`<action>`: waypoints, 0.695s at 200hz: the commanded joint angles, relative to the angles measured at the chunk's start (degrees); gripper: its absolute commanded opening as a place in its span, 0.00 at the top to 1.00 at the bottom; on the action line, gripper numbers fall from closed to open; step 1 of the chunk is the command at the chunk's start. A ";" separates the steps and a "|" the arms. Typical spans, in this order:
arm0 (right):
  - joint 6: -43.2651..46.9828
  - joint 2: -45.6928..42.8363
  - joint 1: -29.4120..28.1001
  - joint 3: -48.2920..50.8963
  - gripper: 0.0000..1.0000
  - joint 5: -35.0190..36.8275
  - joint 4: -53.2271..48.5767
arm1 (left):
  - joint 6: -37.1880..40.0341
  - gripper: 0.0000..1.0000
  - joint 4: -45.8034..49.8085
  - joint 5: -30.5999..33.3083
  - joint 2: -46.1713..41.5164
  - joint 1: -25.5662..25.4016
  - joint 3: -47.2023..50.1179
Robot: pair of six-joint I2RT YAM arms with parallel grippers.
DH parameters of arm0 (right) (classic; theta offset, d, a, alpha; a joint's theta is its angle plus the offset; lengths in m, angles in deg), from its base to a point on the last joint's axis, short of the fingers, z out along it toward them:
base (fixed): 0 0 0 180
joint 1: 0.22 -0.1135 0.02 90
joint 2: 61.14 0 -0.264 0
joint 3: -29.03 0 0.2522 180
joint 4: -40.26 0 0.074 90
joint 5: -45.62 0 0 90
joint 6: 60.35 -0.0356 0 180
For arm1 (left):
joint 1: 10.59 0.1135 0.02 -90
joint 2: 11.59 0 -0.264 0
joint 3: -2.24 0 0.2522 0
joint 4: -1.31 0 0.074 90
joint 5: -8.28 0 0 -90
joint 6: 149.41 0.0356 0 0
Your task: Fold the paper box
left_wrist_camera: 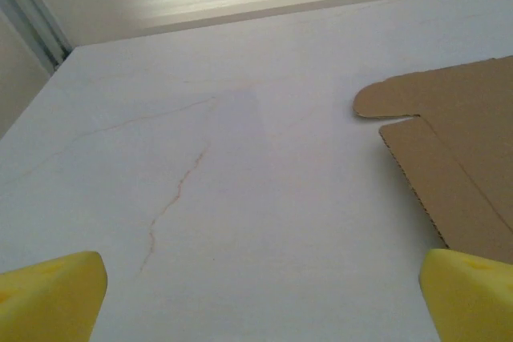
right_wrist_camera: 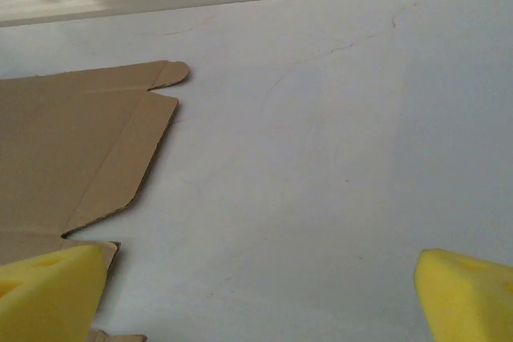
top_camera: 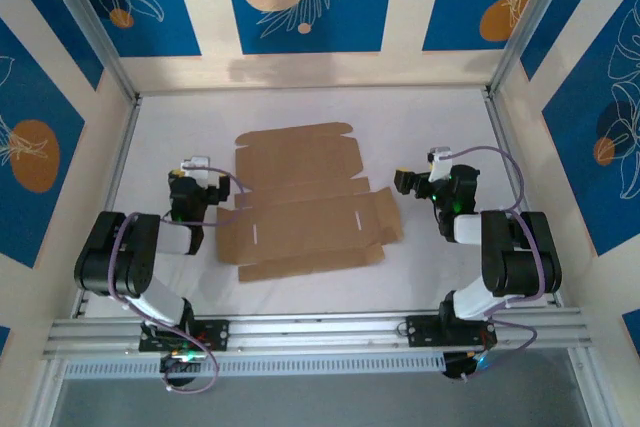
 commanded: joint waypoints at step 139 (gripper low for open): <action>0.95 0.02 0.14 0.46 0.01 -0.90 1.13 | -0.91 0.00 3.14 -7.08 -1.03 1.42 -0.67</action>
